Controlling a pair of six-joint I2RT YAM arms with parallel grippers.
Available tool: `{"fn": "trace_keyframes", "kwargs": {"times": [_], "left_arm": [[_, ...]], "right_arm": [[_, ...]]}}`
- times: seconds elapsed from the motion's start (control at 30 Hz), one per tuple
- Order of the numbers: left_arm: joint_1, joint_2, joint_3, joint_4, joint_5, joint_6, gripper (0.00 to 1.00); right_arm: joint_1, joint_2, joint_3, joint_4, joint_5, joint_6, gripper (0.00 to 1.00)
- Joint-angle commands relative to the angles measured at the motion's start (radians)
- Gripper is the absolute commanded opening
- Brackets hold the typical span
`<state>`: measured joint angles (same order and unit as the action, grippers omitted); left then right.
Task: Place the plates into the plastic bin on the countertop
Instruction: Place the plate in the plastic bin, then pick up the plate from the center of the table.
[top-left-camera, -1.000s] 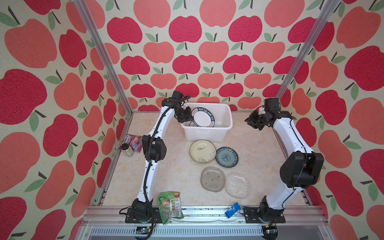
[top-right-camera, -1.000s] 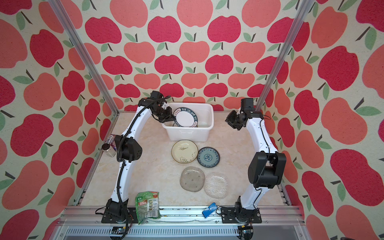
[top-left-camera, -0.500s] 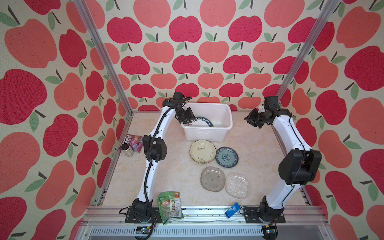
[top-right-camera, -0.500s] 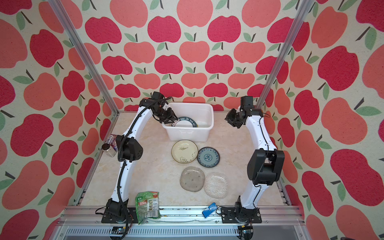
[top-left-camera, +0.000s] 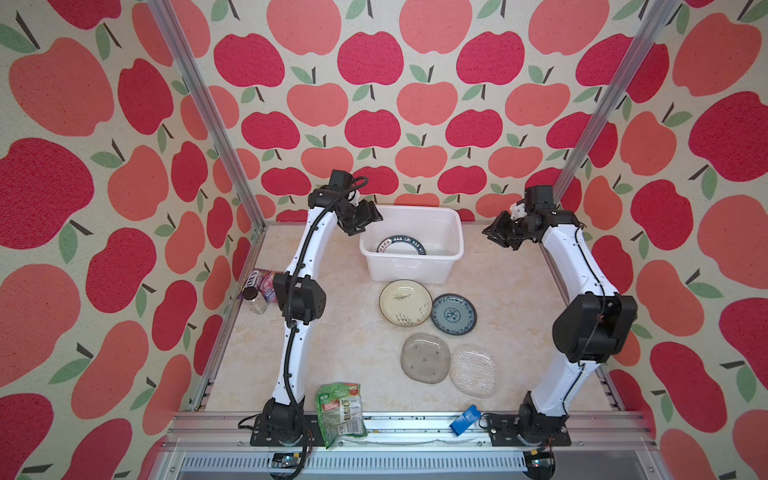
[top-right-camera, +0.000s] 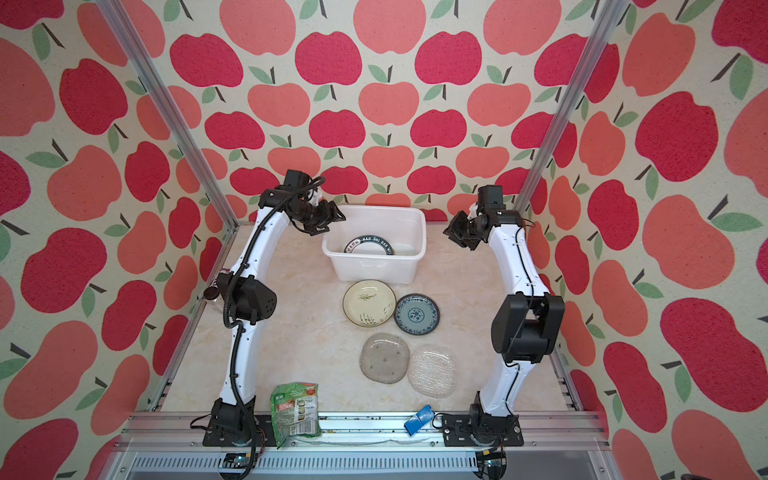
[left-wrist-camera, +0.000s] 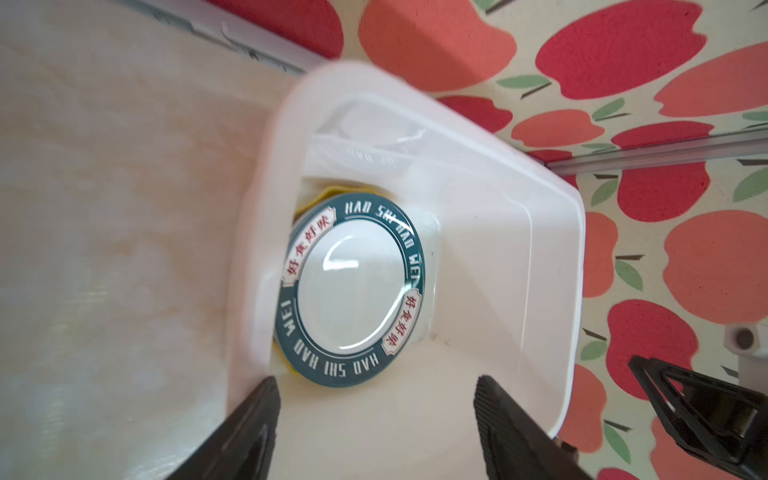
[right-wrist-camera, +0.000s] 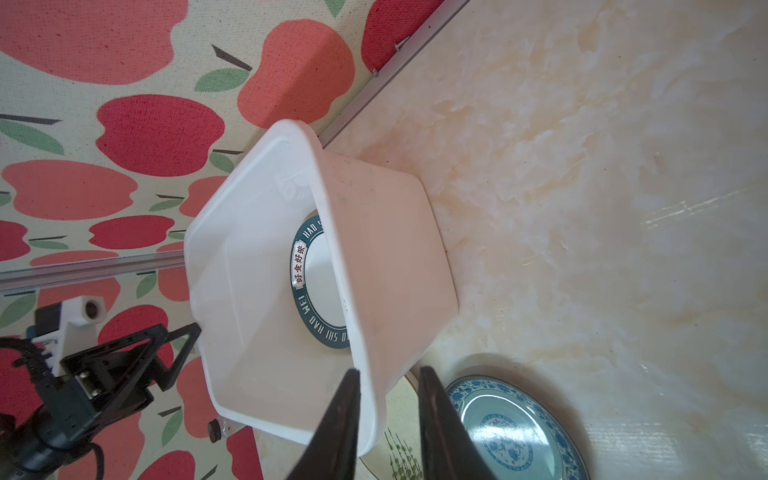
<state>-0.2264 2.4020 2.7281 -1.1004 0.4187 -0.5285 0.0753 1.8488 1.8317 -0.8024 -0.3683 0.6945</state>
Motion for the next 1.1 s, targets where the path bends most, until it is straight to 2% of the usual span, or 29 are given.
{"fn": "trace_keyframes", "kwargs": {"times": [0.0, 0.13, 0.23, 0.37, 0.43, 0.5, 0.57, 0.63, 0.67, 0.77, 0.87, 0.97, 1.07], "left_arm": [[0.03, -0.177, -0.017, 0.105, -0.256, 0.056, 0.99], [0.045, -0.254, -0.037, 0.152, -0.298, 0.073, 0.99], [0.039, -0.295, -0.05, 0.107, -0.303, 0.079, 0.99], [0.006, -0.383, -0.202, 0.086, -0.283, 0.113, 0.99], [-0.041, -0.46, -0.368, 0.13, -0.299, 0.151, 0.99], [-0.099, -0.568, -0.582, 0.258, -0.306, 0.213, 0.99], [-0.158, -0.685, -0.813, 0.41, -0.385, 0.232, 0.99], [-0.187, -0.804, -1.01, 0.523, -0.475, 0.182, 0.99], [-0.183, -0.842, -1.066, 0.523, -0.486, 0.139, 0.99], [-0.142, -0.937, -1.227, 0.5, -0.414, 0.054, 0.99], [-0.149, -1.018, -1.4, 0.526, -0.395, -0.007, 0.99], [-0.181, -1.017, -1.521, 0.529, -0.376, -0.053, 1.0], [-0.22, -0.936, -1.564, 0.545, -0.348, -0.072, 0.94]], "right_arm": [[0.016, -0.047, -0.021, 0.012, -0.029, -0.059, 0.28], [0.031, -0.111, -0.099, 0.112, -0.021, -0.087, 0.28], [0.051, -0.145, -0.117, 0.164, -0.009, -0.118, 0.28], [0.093, -0.201, -0.151, 0.21, 0.035, -0.158, 0.28], [0.123, -0.261, -0.215, 0.27, 0.075, -0.183, 0.3], [0.149, -0.323, -0.291, 0.328, 0.121, -0.207, 0.34], [0.164, -0.378, -0.356, 0.362, 0.14, -0.218, 0.35], [0.182, -0.44, -0.434, 0.382, 0.176, -0.234, 0.35], [0.189, -0.469, -0.474, 0.396, 0.184, -0.237, 0.35], [0.198, -0.555, -0.608, 0.439, 0.183, -0.22, 0.35], [0.201, -0.602, -0.7, 0.44, 0.159, -0.2, 0.34], [0.205, -0.62, -0.776, 0.452, 0.132, -0.185, 0.33], [0.208, -0.614, -0.821, 0.446, 0.13, -0.181, 0.32]]}}
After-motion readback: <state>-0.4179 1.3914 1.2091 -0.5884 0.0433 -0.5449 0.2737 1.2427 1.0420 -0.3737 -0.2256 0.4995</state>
